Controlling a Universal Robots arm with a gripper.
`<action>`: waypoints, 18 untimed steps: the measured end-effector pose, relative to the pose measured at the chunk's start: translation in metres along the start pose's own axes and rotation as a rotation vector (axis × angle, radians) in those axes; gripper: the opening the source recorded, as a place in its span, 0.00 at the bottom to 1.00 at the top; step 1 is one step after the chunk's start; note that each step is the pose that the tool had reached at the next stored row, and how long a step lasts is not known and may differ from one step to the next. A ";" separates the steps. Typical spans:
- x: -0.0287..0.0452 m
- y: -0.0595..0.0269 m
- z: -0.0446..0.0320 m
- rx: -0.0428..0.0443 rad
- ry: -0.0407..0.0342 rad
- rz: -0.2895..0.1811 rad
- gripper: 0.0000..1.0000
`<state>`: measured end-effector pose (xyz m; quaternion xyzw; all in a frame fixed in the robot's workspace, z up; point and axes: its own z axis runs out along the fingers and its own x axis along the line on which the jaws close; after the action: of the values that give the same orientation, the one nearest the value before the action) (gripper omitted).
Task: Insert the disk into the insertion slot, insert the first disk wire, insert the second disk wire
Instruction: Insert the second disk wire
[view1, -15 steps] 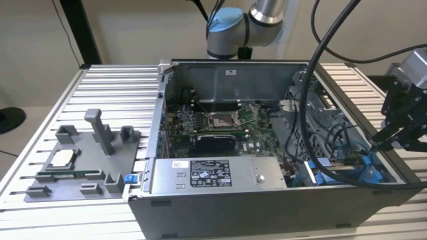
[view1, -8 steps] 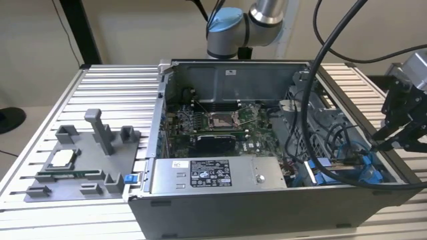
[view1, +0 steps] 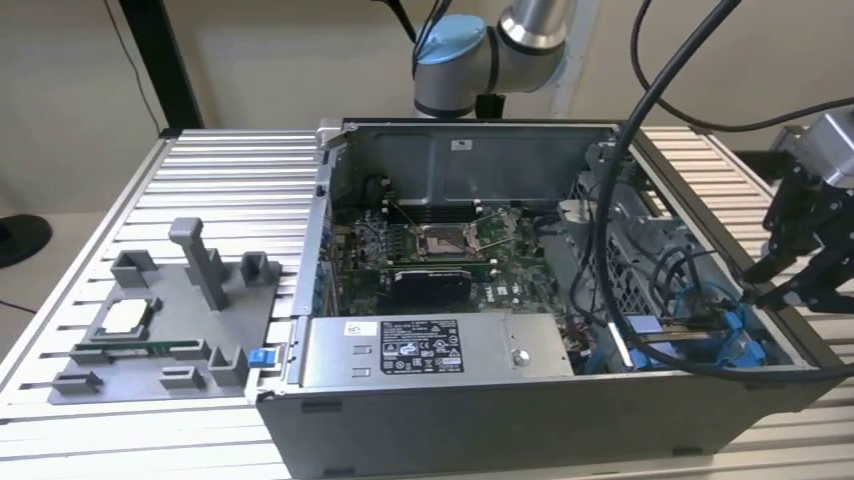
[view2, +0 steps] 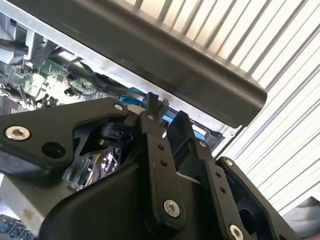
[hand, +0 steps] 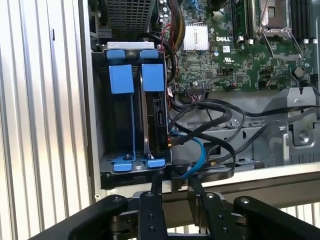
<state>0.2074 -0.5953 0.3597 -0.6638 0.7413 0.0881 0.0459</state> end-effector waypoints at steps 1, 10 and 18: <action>0.0002 -0.0001 0.0009 0.0018 -0.0007 0.009 1.00; 0.0009 -0.0002 0.0043 0.0119 -0.0068 0.065 0.00; 0.0000 0.0018 -0.0014 0.0150 -0.0113 0.083 0.00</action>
<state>0.2057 -0.5954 0.3612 -0.6315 0.7687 0.0882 0.0514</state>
